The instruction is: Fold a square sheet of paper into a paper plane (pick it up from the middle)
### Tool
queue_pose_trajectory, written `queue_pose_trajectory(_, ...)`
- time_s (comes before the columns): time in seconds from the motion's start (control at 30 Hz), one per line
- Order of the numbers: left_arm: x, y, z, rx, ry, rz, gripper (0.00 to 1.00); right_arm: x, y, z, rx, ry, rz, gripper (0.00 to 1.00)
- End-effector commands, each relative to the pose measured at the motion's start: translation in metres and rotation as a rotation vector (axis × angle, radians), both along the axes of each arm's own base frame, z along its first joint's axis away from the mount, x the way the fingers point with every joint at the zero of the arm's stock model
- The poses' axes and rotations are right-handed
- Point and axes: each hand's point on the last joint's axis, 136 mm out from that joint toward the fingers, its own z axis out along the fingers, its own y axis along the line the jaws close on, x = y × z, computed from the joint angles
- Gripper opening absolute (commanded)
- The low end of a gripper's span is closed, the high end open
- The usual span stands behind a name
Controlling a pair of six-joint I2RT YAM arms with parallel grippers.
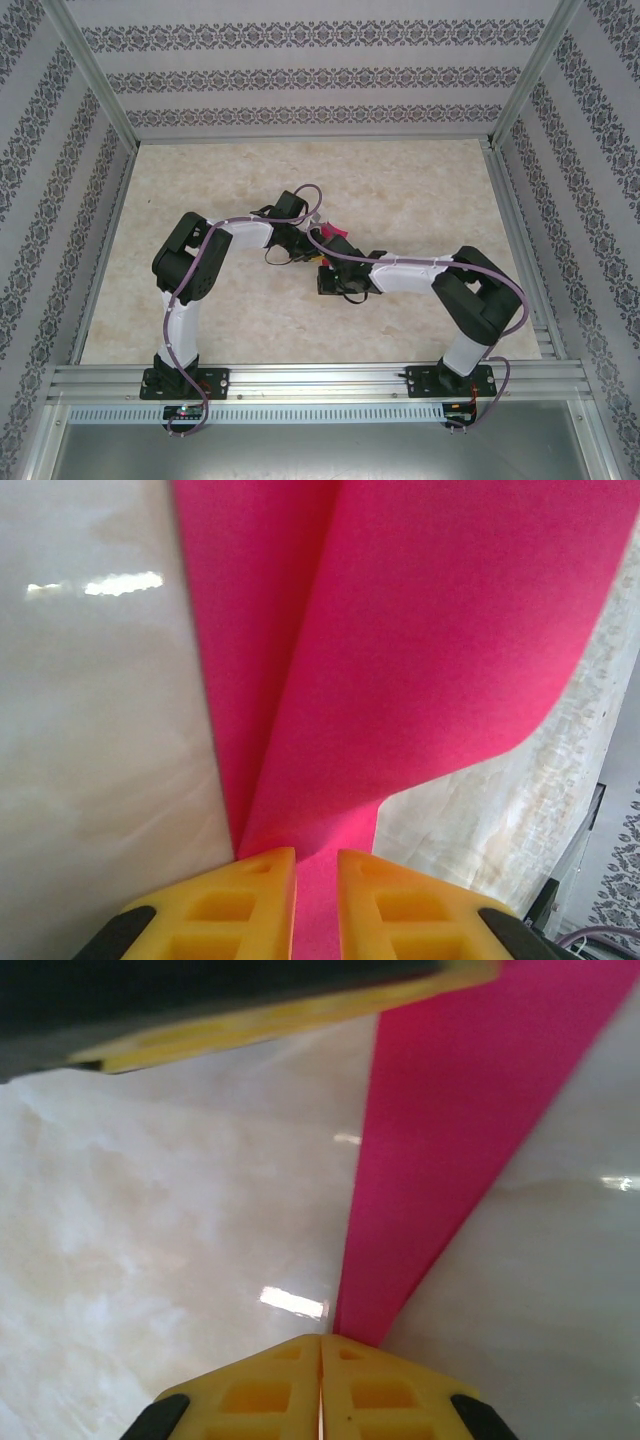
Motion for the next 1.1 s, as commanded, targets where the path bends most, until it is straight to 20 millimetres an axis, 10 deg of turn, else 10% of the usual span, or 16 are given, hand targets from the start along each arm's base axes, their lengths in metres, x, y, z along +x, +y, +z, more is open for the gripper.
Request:
queue_pose_trajectory(0.0, -0.002, -0.003, 0.005, -0.006, 0.014, -0.019, 0.2, 0.005, -0.027, 0.004, -0.067, -0.024, -0.044, 0.09)
queue_pose_trajectory(0.53, 0.002, -0.006, -0.004, 0.016, 0.009, -0.045, 0.21, 0.023, -0.016, 0.056, 0.293, -0.075, -0.048, 0.12)
queue_pose_trajectory(1.07, -0.004, 0.006, -0.024, 0.085, 0.034, -0.027, 0.19, 0.042, -0.003, 0.023, 0.367, 0.026, -0.083, 0.1)
